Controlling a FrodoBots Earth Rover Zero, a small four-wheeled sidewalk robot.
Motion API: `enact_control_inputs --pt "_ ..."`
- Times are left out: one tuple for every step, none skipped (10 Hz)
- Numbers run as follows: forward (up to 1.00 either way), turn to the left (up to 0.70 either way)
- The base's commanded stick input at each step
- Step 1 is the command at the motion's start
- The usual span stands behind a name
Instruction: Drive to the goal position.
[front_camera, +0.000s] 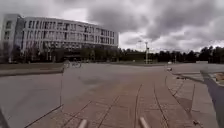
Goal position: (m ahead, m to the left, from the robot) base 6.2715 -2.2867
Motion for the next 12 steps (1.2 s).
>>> enact_control_inputs --pt "1.0 -0.04" --pt "1.0 0.0" --pt "1.0 0.0" --pt "1.0 0.0" --pt "1.0 0.0" --pt "1.0 0.0" --pt "1.0 0.0" --pt "1.0 0.0" --pt "1.0 0.0" --pt "1.0 0.0" --pt "1.0 0.0" --pt "1.0 0.0"
